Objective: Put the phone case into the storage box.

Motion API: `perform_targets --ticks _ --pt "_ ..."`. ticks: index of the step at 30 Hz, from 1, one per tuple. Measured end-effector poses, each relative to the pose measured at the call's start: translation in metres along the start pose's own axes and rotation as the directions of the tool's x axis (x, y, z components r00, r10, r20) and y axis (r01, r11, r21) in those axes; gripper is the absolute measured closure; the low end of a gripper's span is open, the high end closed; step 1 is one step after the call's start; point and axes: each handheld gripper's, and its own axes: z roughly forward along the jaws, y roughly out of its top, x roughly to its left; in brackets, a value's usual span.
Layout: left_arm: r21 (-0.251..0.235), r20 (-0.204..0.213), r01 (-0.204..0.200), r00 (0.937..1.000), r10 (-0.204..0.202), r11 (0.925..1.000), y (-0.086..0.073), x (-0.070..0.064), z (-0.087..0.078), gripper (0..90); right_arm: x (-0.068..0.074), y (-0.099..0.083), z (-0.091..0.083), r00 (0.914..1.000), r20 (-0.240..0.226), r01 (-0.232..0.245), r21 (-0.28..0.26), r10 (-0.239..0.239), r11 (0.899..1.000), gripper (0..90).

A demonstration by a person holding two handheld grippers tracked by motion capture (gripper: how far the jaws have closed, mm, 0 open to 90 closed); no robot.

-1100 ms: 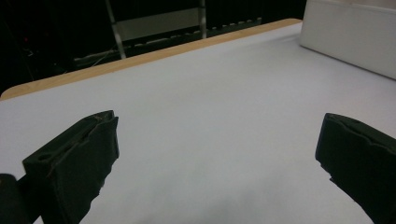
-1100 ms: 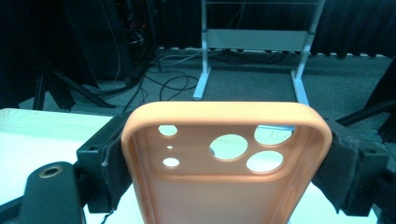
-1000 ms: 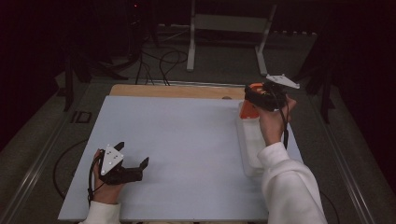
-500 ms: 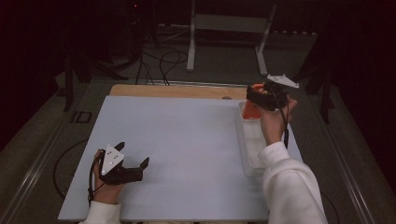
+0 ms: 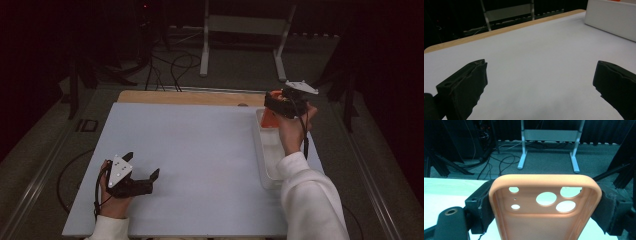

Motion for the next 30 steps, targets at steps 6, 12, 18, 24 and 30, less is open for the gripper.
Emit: perform_targets --ticks 6,12,18,24,30 --pt "-0.005 0.0 -0.001 1.0 0.001 1.0 0.0 0.0 -0.001 0.1 -0.004 -0.002 0.006 0.9998 0.003 -0.021 0.007 0.021 1.0 16.1" --pt "-0.006 -0.002 -0.002 1.0 0.002 1.0 0.001 0.0 -0.001 0.1 -0.008 -0.008 0.01 0.9992 0.003 -0.04 0.02 0.04 0.999 16.1" --pt "-0.006 -0.003 -0.001 1.0 0.001 1.0 0.001 0.0 -0.002 0.1 -0.01 -0.012 0.014 0.999 0.002 -0.045 0.026 0.045 0.999 16.0" --pt "-0.009 -0.002 -0.001 1.0 0.001 1.0 0.001 0.0 -0.002 0.1 -0.011 -0.015 0.018 0.9988 0.006 -0.048 0.033 0.048 0.998 16.0" --pt "-0.012 -0.002 0.001 1.0 -0.001 0.9999 0.001 0.0 -0.002 0.1 -0.011 -0.017 0.023 0.9989 0.008 -0.046 0.03 0.046 0.999 16.0"
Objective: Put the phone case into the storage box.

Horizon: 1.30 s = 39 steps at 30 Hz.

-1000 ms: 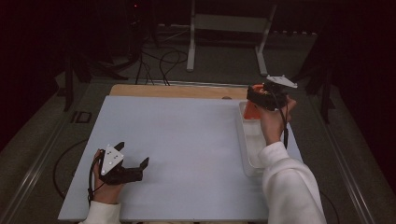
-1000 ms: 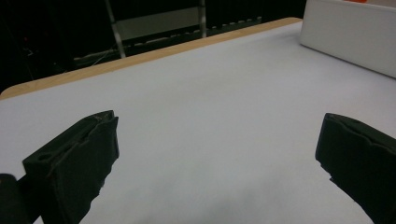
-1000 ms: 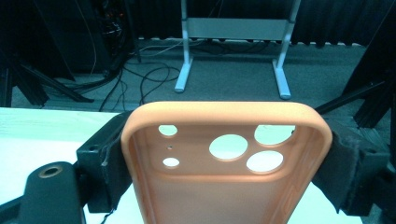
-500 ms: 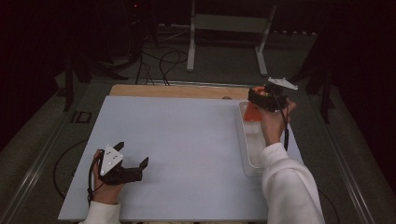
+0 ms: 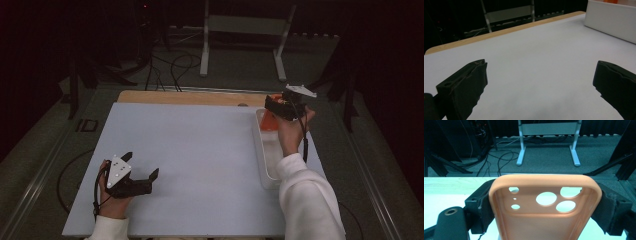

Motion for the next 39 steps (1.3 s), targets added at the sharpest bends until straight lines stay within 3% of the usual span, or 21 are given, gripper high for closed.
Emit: perform_targets --ticks 39 --pt "-0.002 -0.001 0.004 1.0 -0.004 1.0 0.0 0.001 0.0 0.1 0.006 -0.021 0.028 0.9999 0.013 0.006 0.101 -0.007 0.995 15.8"
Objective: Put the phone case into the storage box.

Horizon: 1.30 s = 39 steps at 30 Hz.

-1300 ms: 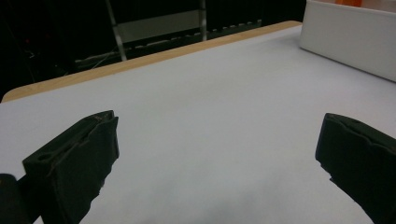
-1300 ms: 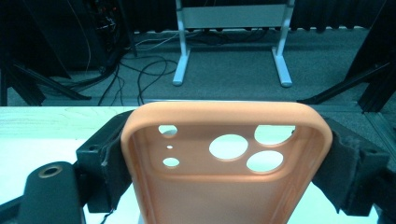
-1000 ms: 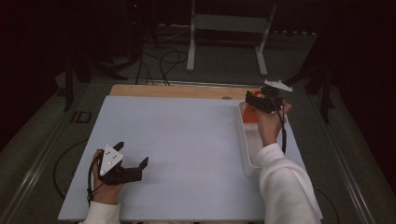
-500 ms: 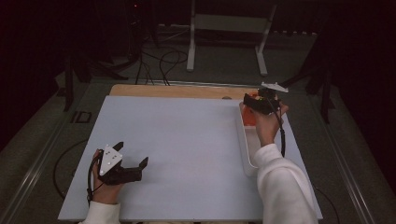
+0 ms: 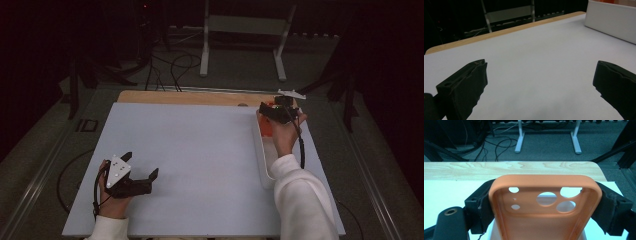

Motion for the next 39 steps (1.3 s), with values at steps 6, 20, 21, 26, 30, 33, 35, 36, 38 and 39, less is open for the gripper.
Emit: perform_targets --ticks 6,20,21,26,30,33,35,36,38,39 --pt "0.0 -0.001 0.0 1.0 0.0 1.0 0.0 0.001 -0.001 0.1 0.0 -0.003 0.005 1.0 0.003 -0.005 0.024 0.005 1.0 15.8" --pt "0.001 -0.001 0.002 1.0 -0.002 1.0 0.0 0.0 -0.001 0.1 0.0 -0.005 0.009 0.9998 -0.008 0.016 0.024 -0.016 1.0 15.3" --pt "0.001 -0.001 0.003 1.0 -0.003 1.0 0.0 0.0 0.0 0.1 0.0 -0.005 0.009 0.9998 -0.006 0.017 0.022 -0.016 1.0 15.2" --pt "0.0 0.0 0.005 1.0 -0.005 1.0 -0.001 0.001 -0.001 0.1 0.001 -0.005 0.011 0.9999 0.004 0.016 0.016 -0.016 1.0 14.5" --pt "0.0 0.0 0.004 1.0 -0.004 1.0 -0.001 0.001 -0.001 0.2 0.001 -0.005 0.012 0.9999 0.004 0.015 0.023 -0.015 1.0 10.1" --pt "0.001 0.001 0.004 1.0 -0.004 1.0 -0.001 0.001 -0.001 0.2 0.0 -0.006 0.014 1.0 0.001 0.006 0.031 -0.006 1.0 8.4" --pt "0.004 0.0 0.003 1.0 -0.003 1.0 -0.001 0.001 -0.001 0.2 0.0 -0.006 0.013 0.9999 0.001 0.01 0.024 -0.01 1.0 8.3" --pt "0.002 0.0 0.003 1.0 -0.003 1.0 -0.001 0.001 -0.001 0.1 0.0 -0.006 0.013 1.0 -0.003 0.007 0.021 -0.007 1.0 8.3" --pt "0.004 -0.001 0.002 1.0 -0.002 1.0 -0.001 0.001 -0.001 0.2 0.001 -0.005 0.012 0.9999 -0.009 0.011 0.006 -0.011 1.0 8.3" --pt "0.003 0.0 0.003 1.0 -0.003 1.0 -0.001 0.001 -0.001 0.2 0.001 -0.004 0.011 0.9998 -0.018 0.007 -0.001 -0.007 1.0 8.2"
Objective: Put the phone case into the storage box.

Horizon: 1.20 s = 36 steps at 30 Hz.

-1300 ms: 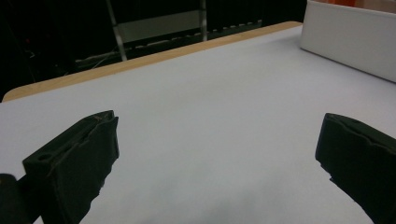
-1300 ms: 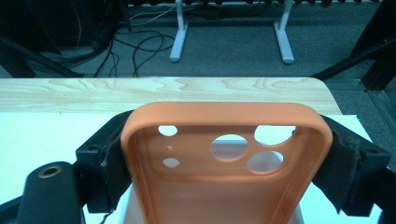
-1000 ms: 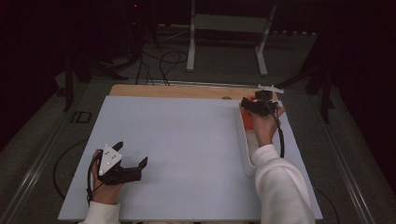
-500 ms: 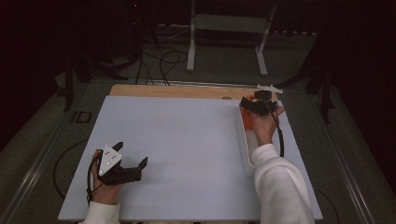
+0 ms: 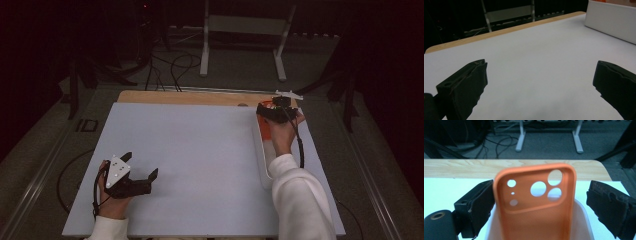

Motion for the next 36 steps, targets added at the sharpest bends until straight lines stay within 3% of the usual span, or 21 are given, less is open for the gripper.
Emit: perform_targets --ticks 11,23,30,36 --pt "-0.003 -0.002 0.003 1.0 -0.003 1.0 0.0 0.0 0.0 0.2 0.0 0.001 -0.006 0.9996 -0.03 0.0 -0.016 -0.001 1.0 8.4" --pt "-0.003 -0.003 -0.001 1.0 0.001 1.0 0.001 0.0 -0.001 0.1 0.006 0.0 -0.019 0.9963 -0.076 0.037 -0.037 -0.04 0.999 8.7" --pt "-0.003 -0.002 0.001 1.0 -0.001 1.0 0.001 -0.001 0.0 0.1 0.009 -0.005 -0.028 0.9896 -0.137 0.04 -0.026 -0.043 0.999 8.8" --pt "-0.001 0.002 -0.001 1.0 0.001 1.0 0.001 -0.001 0.001 0.1 0.018 -0.006 -0.038 0.9769 -0.203 0.062 -0.024 -0.065 0.998 8.8"
